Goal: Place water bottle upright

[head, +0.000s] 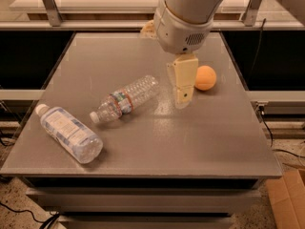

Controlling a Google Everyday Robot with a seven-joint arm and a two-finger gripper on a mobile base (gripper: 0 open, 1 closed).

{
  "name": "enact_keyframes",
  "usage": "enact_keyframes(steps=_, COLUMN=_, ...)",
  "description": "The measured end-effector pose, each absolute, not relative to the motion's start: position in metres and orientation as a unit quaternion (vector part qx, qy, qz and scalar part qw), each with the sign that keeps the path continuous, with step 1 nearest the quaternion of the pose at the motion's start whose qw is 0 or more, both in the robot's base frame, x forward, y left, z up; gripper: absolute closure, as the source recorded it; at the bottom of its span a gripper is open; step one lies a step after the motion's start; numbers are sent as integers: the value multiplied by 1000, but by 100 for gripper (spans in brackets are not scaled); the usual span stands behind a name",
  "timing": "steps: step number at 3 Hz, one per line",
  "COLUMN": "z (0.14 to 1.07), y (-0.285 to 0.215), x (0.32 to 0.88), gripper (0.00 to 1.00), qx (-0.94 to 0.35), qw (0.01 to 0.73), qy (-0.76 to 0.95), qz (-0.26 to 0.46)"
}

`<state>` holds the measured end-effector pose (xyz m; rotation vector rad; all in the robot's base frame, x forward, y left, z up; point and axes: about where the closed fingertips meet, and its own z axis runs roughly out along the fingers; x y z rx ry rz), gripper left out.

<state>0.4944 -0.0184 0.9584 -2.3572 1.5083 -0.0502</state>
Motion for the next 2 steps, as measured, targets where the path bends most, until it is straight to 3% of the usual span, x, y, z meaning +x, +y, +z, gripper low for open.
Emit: enact_keyframes(steps=2, z=953, y=22, x=500, gripper=0, qx=-880, qw=212, qy=425, qz=-1)
